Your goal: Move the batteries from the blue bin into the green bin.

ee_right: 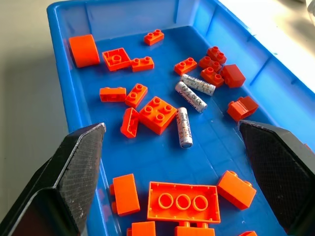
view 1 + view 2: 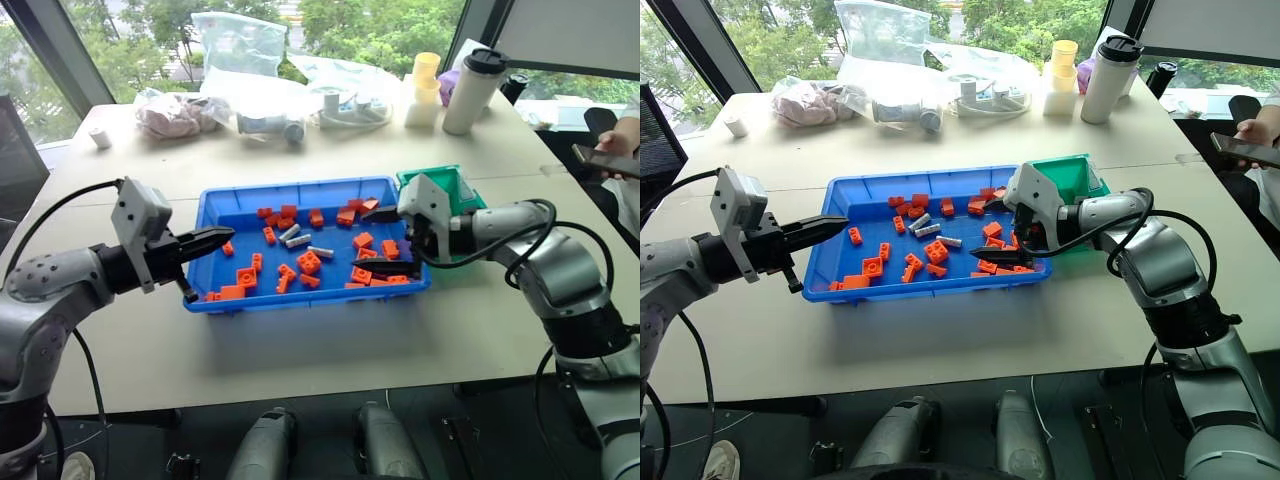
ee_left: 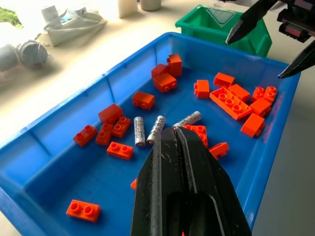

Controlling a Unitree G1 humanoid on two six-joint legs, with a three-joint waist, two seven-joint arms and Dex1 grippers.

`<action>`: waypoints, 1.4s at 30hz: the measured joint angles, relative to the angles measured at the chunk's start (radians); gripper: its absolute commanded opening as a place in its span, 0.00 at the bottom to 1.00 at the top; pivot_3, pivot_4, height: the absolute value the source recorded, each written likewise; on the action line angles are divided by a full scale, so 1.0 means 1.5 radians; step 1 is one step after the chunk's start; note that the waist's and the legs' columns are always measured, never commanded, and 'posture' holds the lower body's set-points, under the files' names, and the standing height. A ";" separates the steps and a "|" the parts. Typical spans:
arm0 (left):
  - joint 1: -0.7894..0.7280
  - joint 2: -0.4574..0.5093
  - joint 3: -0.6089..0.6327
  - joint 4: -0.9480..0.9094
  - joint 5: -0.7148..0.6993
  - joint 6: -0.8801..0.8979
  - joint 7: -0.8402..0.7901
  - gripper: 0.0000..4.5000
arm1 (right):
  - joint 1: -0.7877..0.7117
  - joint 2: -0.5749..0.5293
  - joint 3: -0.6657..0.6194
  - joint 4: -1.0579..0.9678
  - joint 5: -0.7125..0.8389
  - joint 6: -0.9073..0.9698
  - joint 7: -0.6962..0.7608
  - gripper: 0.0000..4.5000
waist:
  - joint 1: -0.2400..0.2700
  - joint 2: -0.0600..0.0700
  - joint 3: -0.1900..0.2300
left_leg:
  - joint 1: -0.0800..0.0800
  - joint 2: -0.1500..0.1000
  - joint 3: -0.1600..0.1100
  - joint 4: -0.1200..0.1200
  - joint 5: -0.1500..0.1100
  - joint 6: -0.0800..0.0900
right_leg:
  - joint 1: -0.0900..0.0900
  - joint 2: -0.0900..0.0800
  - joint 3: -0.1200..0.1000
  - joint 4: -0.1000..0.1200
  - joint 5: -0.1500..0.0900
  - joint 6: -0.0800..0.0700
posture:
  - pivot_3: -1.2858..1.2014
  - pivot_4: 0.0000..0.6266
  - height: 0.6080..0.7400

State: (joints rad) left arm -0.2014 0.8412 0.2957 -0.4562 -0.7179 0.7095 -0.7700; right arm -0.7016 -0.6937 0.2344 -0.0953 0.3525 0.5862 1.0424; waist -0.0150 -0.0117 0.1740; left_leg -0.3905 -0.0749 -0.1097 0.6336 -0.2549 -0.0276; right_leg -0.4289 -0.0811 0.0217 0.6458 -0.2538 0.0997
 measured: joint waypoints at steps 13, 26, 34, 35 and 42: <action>0.004 -0.001 -0.004 -0.013 0.007 -0.001 0.010 0.00 | -0.143 0.161 0.153 0.392 -0.211 -0.239 0.046 0.99 | -0.002 0.000 0.000 | 0.000 0.000 0.000 0.000 0.001 -0.001 | -0.001 0.000 0.000 0.000 0.000 0.000 | 0.52 0.24 1.00; 0.026 -0.002 0.002 -0.042 0.006 0.000 0.033 0.00 | -0.193 0.224 0.152 0.559 -0.291 -0.349 0.057 0.23 | -0.003 0.000 0.000 | 0.000 0.000 0.000 -0.001 0.001 -0.002 | -0.001 0.001 0.000 0.001 0.000 0.000 | 0.52 0.24 1.00; 0.024 -0.011 0.000 -0.043 0.006 -0.001 0.039 0.00 | -0.180 0.198 0.112 0.491 -0.293 -0.303 0.043 0.01 | -0.001 0.000 0.000 | 0.000 0.000 0.000 0.000 0.001 -0.002 | -0.002 0.001 0.000 0.001 0.000 0.000 | 0.52 0.24 1.00; 0.023 -0.012 -0.001 -0.043 0.007 -0.001 0.040 0.00 | -0.176 0.179 0.084 0.441 -0.281 -0.273 0.034 0.01 | 0.000 0.000 0.000 | -0.001 -0.001 0.000 0.000 0.001 -0.002 | -0.002 0.001 0.000 0.001 0.000 0.000 | 0.52 0.24 1.00; 0.012 -0.017 -0.012 -0.036 0.008 -0.002 0.036 0.00 | -0.148 0.055 -0.102 0.180 -0.207 -0.035 -0.035 0.01 | 0.004 0.000 0.000 | -0.001 -0.001 0.000 0.000 0.000 0.000 | -0.001 0.000 0.000 0.000 0.000 0.000 | 0.52 0.24 1.00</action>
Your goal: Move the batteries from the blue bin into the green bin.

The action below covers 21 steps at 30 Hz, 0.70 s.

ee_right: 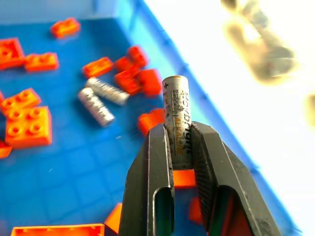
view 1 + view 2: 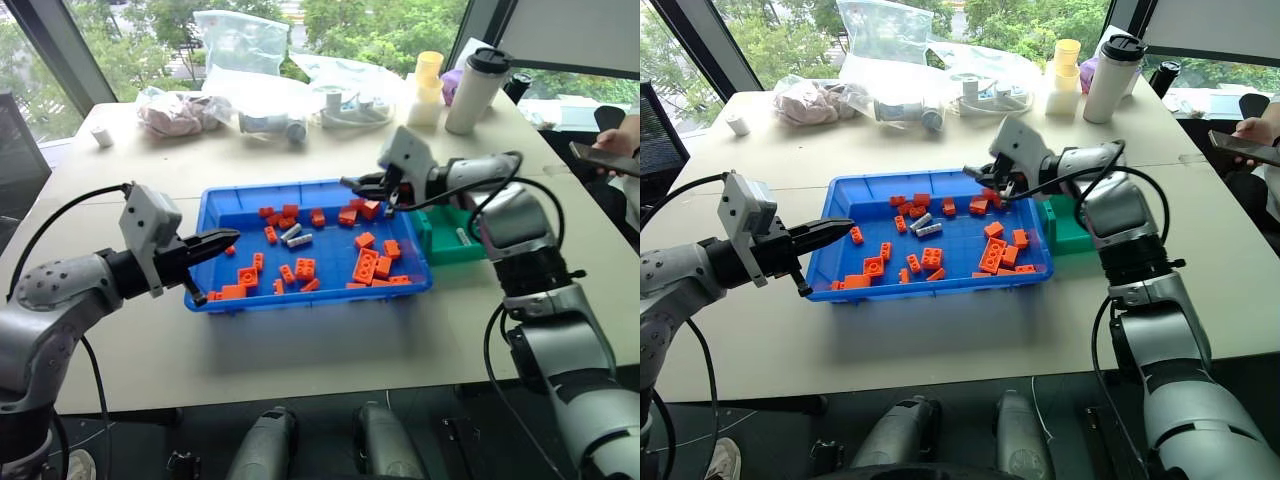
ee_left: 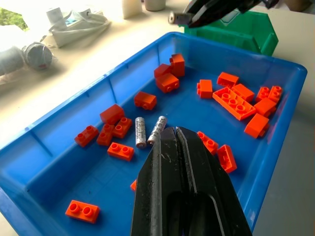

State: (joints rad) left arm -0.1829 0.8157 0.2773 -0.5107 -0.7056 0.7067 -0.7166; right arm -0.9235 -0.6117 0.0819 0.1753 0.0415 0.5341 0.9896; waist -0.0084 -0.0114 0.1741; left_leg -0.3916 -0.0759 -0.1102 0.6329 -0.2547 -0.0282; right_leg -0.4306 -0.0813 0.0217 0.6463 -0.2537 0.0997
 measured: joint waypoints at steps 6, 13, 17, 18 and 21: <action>-0.036 -0.011 -0.041 0.033 0.014 -0.016 -0.015 0.00 | 0.095 -0.088 -0.041 -0.060 -0.008 0.108 -0.066 0.01 | -0.007 0.000 0.000 | 0.001 0.001 0.001 0.000 0.000 0.000 | 0.000 0.000 0.000 0.000 0.000 0.000 | 0.52 0.24 1.00; -0.094 -0.029 -0.079 0.091 0.043 -0.044 -0.042 0.00 | 0.152 -0.098 -0.037 -0.066 0.000 0.133 -0.086 0.33 | -0.006 0.000 0.000 | 0.001 0.001 0.001 0.000 0.000 0.000 | 0.000 0.000 0.001 0.000 0.000 0.000 | 0.52 0.24 1.00; -0.090 -0.025 -0.078 0.092 0.043 -0.044 -0.056 0.00 | 0.147 -0.104 -0.036 -0.069 0.002 0.132 -0.094 0.79 | -0.004 0.000 0.000 | 0.000 0.000 0.001 0.000 0.000 0.000 | 0.000 0.000 0.001 0.000 0.000 0.000 | 0.52 0.24 1.00; -0.088 -0.023 -0.077 0.092 0.044 -0.044 -0.058 0.00 | 0.141 -0.107 -0.035 -0.068 0.001 0.131 -0.095 0.91 | -0.004 0.000 0.000 | 0.000 0.000 0.001 0.000 0.000 0.000 | 0.000 0.000 0.001 0.000 0.000 0.000 | 0.52 0.24 1.00; -0.081 -0.016 -0.068 0.092 0.044 -0.044 -0.059 0.00 | 0.099 -0.110 -0.032 -0.068 0.005 0.130 -0.091 0.99 | -0.007 0.000 0.000 | 0.000 0.000 0.001 0.000 0.000 0.000 | 0.000 0.000 0.001 0.000 0.000 0.000 | 0.52 0.24 1.00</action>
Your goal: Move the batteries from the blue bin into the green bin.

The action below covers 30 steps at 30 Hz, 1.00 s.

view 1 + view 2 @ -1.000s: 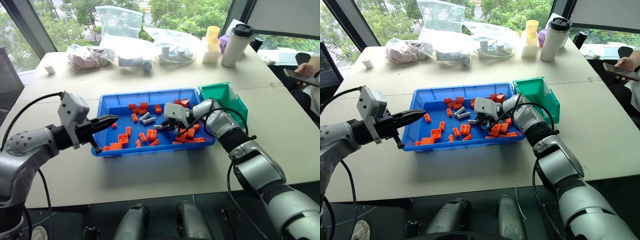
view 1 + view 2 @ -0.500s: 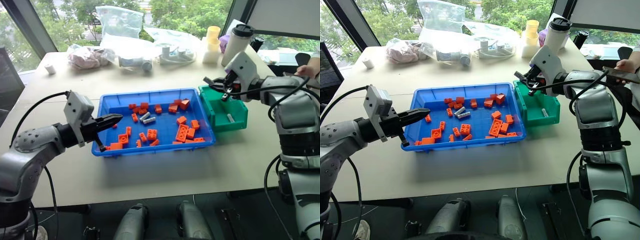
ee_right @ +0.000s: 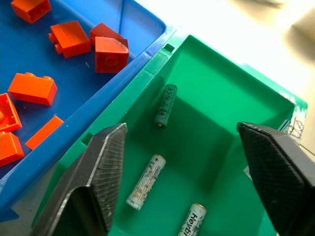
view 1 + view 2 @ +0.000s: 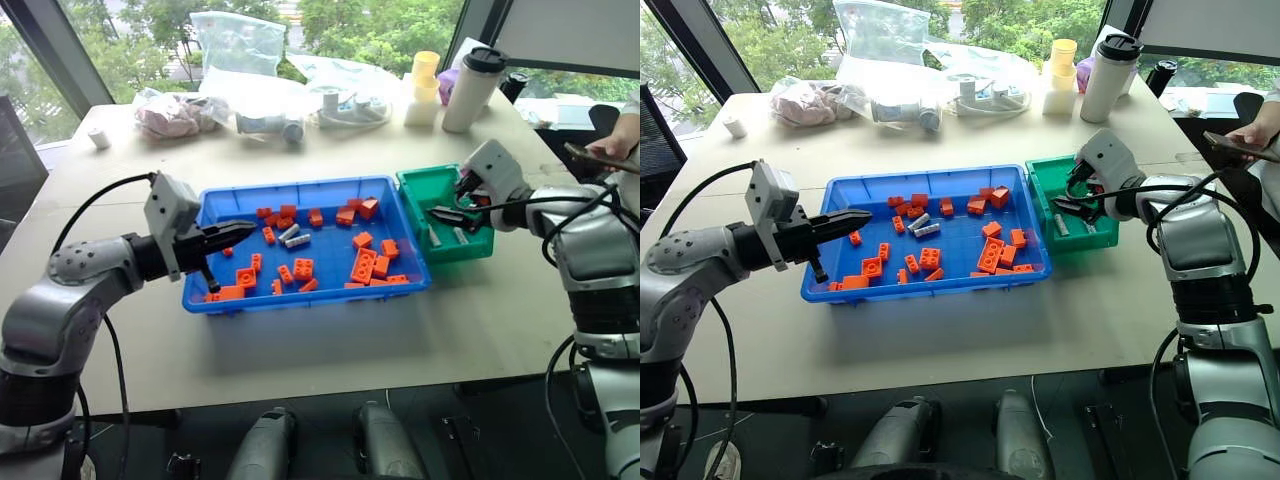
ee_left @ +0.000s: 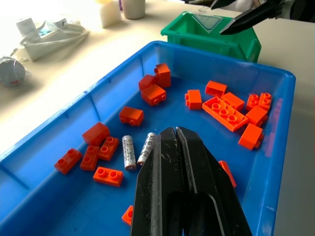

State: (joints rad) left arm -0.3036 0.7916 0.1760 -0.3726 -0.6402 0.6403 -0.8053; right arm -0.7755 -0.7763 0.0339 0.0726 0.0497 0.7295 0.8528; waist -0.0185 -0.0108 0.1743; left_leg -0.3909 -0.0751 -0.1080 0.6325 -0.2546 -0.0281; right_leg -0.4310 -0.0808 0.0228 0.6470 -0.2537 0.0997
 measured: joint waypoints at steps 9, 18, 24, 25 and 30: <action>0.019 0.031 0.039 0.000 0.005 0.001 0.000 0.00 | -0.079 0.143 0.146 -0.058 0.067 -0.041 0.107 0.99 | 0.000 -0.001 0.000 | 0.000 0.000 -0.001 0.000 0.000 0.000 | 0.000 0.000 0.000 0.000 0.000 0.000 | 0.52 0.24 1.00; 0.053 0.052 0.087 -0.012 0.004 0.003 0.001 0.00 | -0.095 0.270 0.282 0.119 0.012 -0.163 0.122 0.99 | 0.002 -0.001 0.000 | 0.000 -0.001 -0.001 0.000 0.000 -0.001 | 0.000 0.000 -0.001 0.000 0.000 0.000 | 0.52 0.24 1.00; 0.071 0.052 0.102 -0.045 -0.003 0.006 0.007 0.00 | -0.156 0.335 0.280 0.297 -0.012 -0.230 0.112 0.99 | -0.004 -0.001 0.000 | 0.000 0.000 -0.001 -0.001 0.001 -0.002 | -0.001 0.000 0.000 0.001 0.000 0.000 | 0.52 0.24 1.00; 0.073 0.050 0.102 -0.049 -0.004 0.007 0.010 0.00 | -0.168 0.346 0.278 0.330 -0.019 -0.244 0.109 0.99 | -0.004 -0.001 0.000 | 0.000 0.000 -0.001 -0.001 0.001 -0.002 | -0.001 0.000 0.000 0.001 0.000 0.000 | 0.52 0.24 1.00; 0.077 0.045 0.102 -0.056 -0.007 0.014 0.022 0.00 | -0.199 0.385 0.262 0.467 -0.038 -0.295 0.091 0.99 | -0.004 -0.001 0.000 | 0.000 0.000 -0.001 0.000 0.001 -0.002 | -0.001 0.001 0.000 0.001 0.000 0.000 | 0.52 0.24 1.00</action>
State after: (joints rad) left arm -0.1889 0.8589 0.3290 -0.4563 -0.6510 0.6611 -0.7722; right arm -1.0746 -0.1995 0.4273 0.7725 -0.0077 0.2866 0.9895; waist -0.0239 -0.0120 0.1737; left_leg -0.3911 -0.0755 -0.1095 0.6317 -0.2534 -0.0304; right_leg -0.4329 -0.0797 0.0226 0.6488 -0.2537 0.0996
